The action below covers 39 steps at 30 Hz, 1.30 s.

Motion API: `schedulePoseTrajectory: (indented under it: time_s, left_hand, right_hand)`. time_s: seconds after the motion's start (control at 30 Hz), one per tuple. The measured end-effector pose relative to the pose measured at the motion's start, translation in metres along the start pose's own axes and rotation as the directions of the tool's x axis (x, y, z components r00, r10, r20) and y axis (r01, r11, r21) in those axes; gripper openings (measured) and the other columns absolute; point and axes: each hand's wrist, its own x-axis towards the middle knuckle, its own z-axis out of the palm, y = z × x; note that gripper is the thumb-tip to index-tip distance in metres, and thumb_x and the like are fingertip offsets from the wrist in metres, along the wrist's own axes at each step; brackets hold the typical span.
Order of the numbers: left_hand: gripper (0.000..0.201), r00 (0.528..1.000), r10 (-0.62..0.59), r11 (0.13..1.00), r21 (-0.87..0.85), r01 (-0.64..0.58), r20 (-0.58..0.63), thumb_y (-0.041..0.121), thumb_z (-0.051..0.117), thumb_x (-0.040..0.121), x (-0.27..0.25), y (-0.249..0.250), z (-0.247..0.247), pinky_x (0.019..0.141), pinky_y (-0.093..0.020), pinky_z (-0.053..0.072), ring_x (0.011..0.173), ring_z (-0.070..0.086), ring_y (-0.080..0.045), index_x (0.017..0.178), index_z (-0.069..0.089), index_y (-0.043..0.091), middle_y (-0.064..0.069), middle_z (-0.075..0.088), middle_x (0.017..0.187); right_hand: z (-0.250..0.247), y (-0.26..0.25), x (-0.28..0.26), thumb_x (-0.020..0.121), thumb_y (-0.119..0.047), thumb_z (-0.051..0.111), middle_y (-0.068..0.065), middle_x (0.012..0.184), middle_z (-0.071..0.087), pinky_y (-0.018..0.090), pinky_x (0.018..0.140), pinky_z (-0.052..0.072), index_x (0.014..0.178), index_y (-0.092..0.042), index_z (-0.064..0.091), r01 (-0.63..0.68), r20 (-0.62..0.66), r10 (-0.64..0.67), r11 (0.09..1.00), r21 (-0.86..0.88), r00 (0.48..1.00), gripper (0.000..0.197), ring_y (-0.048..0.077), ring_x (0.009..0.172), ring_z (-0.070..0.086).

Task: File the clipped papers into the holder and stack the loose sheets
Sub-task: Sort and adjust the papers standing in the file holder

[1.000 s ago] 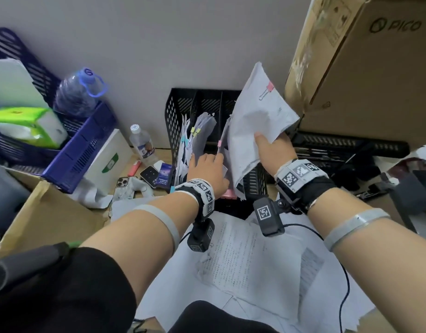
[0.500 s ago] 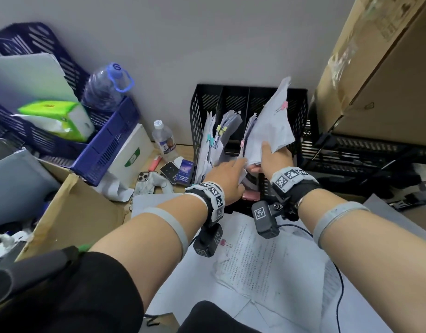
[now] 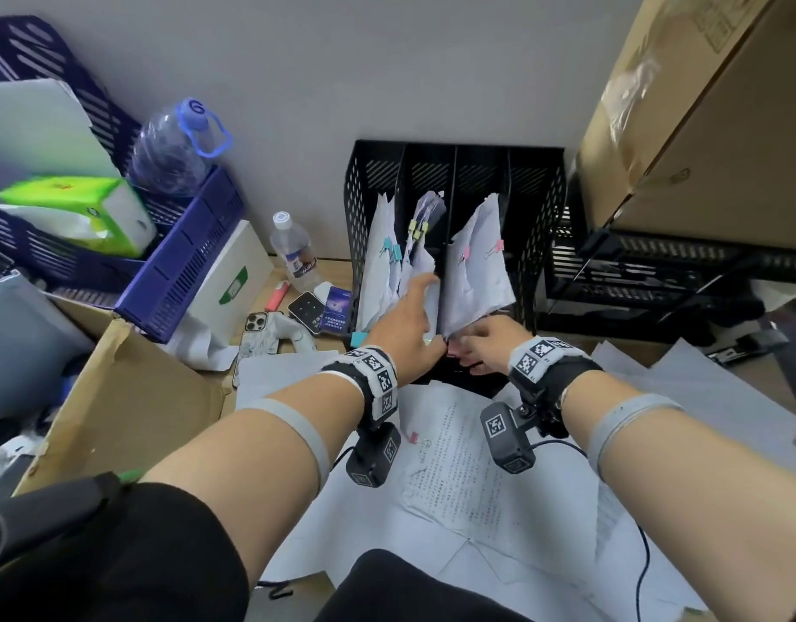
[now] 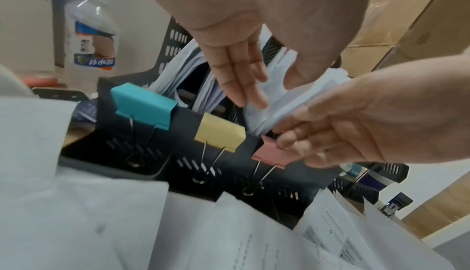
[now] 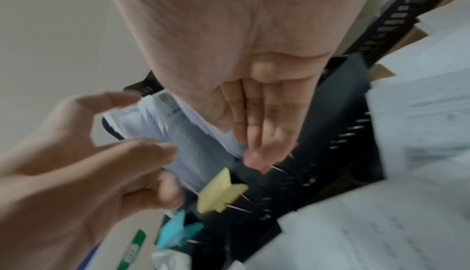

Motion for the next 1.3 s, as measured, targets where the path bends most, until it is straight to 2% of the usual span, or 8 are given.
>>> schedulePoseTrajectory:
  time_s: [0.2, 0.37, 0.5, 0.7, 0.83, 1.0, 1.13, 1.3]
  left_hand:
    - [0.011, 0.912, -0.305, 0.924, -0.147, 0.353, 0.272, 0.018, 0.059, 0.089, -0.033, -0.039, 0.033, 0.066, -0.044, 0.064, 0.055, 0.069, -0.016, 0.078, 0.062, 0.017, -0.004, 0.07, 0.067]
    - [0.041, 0.705, -0.528, 0.837, 0.151, 0.526, 0.474, 0.035, 0.071, 0.083, -0.061, -0.075, 0.074, 0.088, -0.042, 0.059, 0.099, 0.07, -0.028, 0.116, 0.053, 0.019, -0.009, 0.068, 0.108]
    - [0.051, 0.664, -0.586, 0.746, -0.011, 0.665, 0.464, 0.028, 0.073, 0.082, -0.072, -0.082, 0.094, 0.081, -0.04, 0.059, 0.078, 0.068, -0.025, 0.122, 0.044, 0.017, -0.01, 0.065, 0.094]
    - [0.025, 0.702, -0.52, 0.779, -0.066, 0.624, 0.487, 0.015, 0.068, 0.087, -0.087, -0.08, 0.098, 0.055, -0.015, 0.053, 0.076, 0.064, -0.017, 0.112, 0.063, 0.015, -0.008, 0.064, 0.101]
    - [0.016, 0.717, -0.476, 0.746, -0.198, 0.636, 0.509, -0.001, 0.055, 0.093, -0.095, -0.073, 0.092, 0.075, -0.036, 0.062, 0.089, 0.069, -0.029, 0.103, 0.064, 0.008, -0.019, 0.067, 0.105]
    - [0.01, 0.745, -0.442, 0.748, -0.254, 0.614, 0.499, 0.019, 0.06, 0.097, -0.095, -0.071, 0.071, 0.063, -0.028, 0.06, 0.07, 0.066, -0.019, 0.097, 0.068, 0.013, -0.007, 0.072, 0.083]
    - [0.015, 0.774, -0.449, 0.788, -0.21, 0.579, 0.445, 0.027, 0.06, 0.097, -0.096, -0.075, 0.053, 0.048, -0.021, 0.046, 0.057, 0.059, -0.014, 0.102, 0.071, 0.018, 0.003, 0.07, 0.07]
    - [0.01, 0.744, -0.51, 0.693, -0.307, 0.653, 0.431, 0.025, 0.067, 0.091, -0.097, -0.078, 0.043, 0.079, -0.043, 0.063, 0.088, 0.075, -0.025, 0.097, 0.073, 0.018, -0.005, 0.078, 0.096]
  right_hand:
    - [0.018, 0.054, -0.03, 0.092, -0.012, 0.049, 0.012, 0.079, 0.066, 0.03, 0.058, 0.054, 0.085, -0.008, 0.068, -0.167, 0.012, 0.167, 0.986, -0.023, 0.986, 0.021, 0.023, 0.063, 0.064]
    - [0.04, 0.103, -0.047, 0.092, -0.021, 0.052, 0.012, 0.113, 0.063, 0.049, 0.079, 0.059, 0.112, -0.01, 0.064, -0.292, 0.072, 0.314, 0.932, -0.216, 0.947, 0.025, 0.033, 0.099, 0.065]
    - [0.055, 0.125, -0.052, 0.092, -0.026, 0.055, 0.004, 0.127, 0.055, 0.047, 0.084, 0.058, 0.126, -0.019, 0.057, -0.299, 0.056, 0.317, 0.929, -0.218, 0.947, 0.035, 0.027, 0.109, 0.059]
    - [0.061, 0.143, -0.051, 0.092, -0.025, 0.054, 0.004, 0.135, 0.055, 0.038, 0.091, 0.053, 0.129, -0.02, 0.054, -0.221, -0.009, 0.226, 0.944, -0.244, 0.974, 0.037, 0.024, 0.11, 0.06]
    - [0.058, 0.142, -0.048, 0.086, -0.017, 0.06, 0.013, 0.142, 0.042, 0.032, 0.097, 0.043, 0.139, -0.016, 0.041, -0.153, -0.193, 0.098, 0.943, -0.297, 0.976, 0.057, 0.03, 0.122, 0.051]
    - [0.039, 0.125, -0.048, 0.08, -0.022, 0.063, 0.009, 0.146, 0.04, 0.043, 0.108, 0.039, 0.146, -0.024, 0.031, -0.069, -0.269, -0.068, 0.881, -0.468, 0.961, 0.073, 0.029, 0.134, 0.039]
    - [0.026, 0.115, -0.049, 0.087, -0.02, 0.055, 0.005, 0.127, 0.062, 0.038, 0.094, 0.05, 0.125, -0.025, 0.055, -0.078, -0.224, -0.023, 0.899, -0.432, 0.974, 0.039, 0.028, 0.11, 0.059]
    - [0.024, 0.119, -0.058, 0.092, -0.012, 0.045, 0.006, 0.115, 0.067, 0.025, 0.079, 0.042, 0.111, -0.014, 0.068, -0.094, -0.245, 0.026, 0.958, -0.272, 0.969, 0.029, 0.028, 0.101, 0.06]
